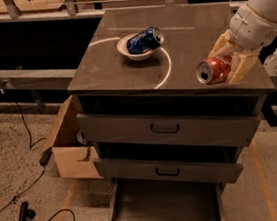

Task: Place coke can into bottom drawer

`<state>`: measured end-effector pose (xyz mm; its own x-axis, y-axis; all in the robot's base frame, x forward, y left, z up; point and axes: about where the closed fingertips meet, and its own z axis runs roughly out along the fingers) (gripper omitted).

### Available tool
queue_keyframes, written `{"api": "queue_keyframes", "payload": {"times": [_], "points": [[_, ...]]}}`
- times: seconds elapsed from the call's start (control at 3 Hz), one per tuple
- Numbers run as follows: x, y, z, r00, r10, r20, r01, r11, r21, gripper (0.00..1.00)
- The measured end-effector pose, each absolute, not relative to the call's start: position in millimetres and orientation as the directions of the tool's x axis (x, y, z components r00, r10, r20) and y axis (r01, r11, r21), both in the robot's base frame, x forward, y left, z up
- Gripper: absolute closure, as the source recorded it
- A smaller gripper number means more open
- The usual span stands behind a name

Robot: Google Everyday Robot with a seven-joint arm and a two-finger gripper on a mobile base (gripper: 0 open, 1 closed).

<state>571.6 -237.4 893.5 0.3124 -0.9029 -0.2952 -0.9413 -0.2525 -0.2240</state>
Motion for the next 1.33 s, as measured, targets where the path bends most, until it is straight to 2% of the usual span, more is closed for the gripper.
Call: {"api": "queue_keyframes", "payload": {"times": [0.33,0.67,1.33], "points": [[572,-237,894,0.312,-0.903,-0.295,-0.941,-0.252,-0.224,1.0],[549,-237,889,0.27,-0.903,-0.334,-0.956,-0.21,-0.207,1.0],[472,-214,877,0.13,-0.854,-0.504,-0.965,0.008,-0.262,1.0]]}}
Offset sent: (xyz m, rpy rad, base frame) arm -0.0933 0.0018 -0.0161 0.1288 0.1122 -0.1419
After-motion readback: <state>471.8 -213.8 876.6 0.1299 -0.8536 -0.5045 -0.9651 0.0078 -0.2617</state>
